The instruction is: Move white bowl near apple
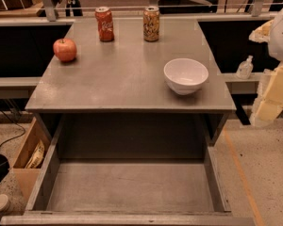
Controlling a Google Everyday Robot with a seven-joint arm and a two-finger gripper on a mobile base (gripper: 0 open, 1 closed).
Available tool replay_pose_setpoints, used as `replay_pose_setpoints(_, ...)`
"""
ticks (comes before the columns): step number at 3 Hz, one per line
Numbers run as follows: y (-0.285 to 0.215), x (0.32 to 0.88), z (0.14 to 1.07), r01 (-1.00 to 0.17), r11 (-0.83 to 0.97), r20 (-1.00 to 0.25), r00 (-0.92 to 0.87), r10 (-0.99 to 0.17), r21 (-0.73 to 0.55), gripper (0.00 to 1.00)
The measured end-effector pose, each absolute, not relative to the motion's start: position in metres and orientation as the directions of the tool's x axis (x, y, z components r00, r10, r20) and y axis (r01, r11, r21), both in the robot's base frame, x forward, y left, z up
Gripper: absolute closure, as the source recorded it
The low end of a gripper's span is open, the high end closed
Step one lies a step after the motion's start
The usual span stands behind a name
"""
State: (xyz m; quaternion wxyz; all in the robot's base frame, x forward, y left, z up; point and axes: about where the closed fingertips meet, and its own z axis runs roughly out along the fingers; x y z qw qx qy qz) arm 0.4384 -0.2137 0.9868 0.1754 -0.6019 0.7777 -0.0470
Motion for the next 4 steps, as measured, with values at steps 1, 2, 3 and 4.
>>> replay_pose_setpoints(1,-0.214,0.438,0.987,-0.92,0.271,-0.216,-0.214,-0.953,-0.285,0.0)
replay_pose_setpoints(2,-0.195,0.459,0.982,-0.922,0.235,-0.241,-0.164,-0.957,-0.307,0.0)
replay_pose_setpoints(3,-0.166,0.498,0.967,-0.928,0.174,-0.27,-0.084,-0.959,-0.329,0.0)
replay_pose_setpoints(4,-0.137,0.539,0.94,-0.934,0.101,-0.28,-0.001,-0.96,-0.343,0.0)
